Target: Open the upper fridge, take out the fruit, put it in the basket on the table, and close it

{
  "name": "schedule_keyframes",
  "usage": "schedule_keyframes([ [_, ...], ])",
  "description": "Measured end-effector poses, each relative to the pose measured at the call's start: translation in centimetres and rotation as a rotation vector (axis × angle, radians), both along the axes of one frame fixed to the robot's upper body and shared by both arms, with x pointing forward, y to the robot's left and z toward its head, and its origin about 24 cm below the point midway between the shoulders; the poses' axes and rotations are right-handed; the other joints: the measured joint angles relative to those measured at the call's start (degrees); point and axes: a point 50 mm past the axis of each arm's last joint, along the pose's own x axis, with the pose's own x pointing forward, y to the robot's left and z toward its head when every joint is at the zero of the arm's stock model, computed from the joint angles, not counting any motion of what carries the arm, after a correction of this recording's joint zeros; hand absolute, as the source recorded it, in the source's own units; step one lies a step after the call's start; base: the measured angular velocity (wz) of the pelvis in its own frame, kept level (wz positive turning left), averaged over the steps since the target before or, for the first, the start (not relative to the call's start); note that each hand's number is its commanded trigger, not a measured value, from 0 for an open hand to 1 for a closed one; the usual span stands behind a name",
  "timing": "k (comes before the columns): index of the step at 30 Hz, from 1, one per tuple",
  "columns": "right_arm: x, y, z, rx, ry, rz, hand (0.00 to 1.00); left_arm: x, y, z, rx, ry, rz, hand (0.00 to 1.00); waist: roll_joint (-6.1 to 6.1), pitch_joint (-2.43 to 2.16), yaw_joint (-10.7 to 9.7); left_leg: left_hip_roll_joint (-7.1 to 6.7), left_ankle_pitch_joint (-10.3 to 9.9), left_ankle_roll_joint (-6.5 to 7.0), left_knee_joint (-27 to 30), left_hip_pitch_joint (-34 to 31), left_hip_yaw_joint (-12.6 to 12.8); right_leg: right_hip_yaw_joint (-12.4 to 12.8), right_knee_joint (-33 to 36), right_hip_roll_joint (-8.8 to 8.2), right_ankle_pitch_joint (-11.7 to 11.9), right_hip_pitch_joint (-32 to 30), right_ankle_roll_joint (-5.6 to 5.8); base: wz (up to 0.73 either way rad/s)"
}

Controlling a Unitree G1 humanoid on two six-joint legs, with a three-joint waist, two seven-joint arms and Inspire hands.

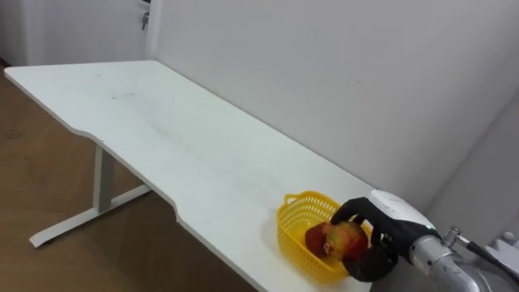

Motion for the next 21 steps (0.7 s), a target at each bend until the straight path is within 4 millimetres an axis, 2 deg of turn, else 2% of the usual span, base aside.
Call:
schedule_keyframes([
  [11,0.11,-0.17,0.13,0.014,-0.009,-0.028,0.00,-0.18,0.05,0.01,0.006,0.012,0.006,0.00,0.22,0.16,0.1,-0.01,0.0,0.00,0.0,0.0,-0.1,-0.2,0.0,-0.02,0.0,0.1,0.00,0.00],
  [21,0.11,-0.27,0.08,0.032,-0.001,-0.041,0.00,-0.85,0.19,0.08,0.019,0.045,-0.017,0.00,0.44,0.13,0.3,0.02,-0.1,-0.03,0.8,-0.6,-0.2,-0.7,0.0,0.06,0.0,0.0,0.01,0.00],
])
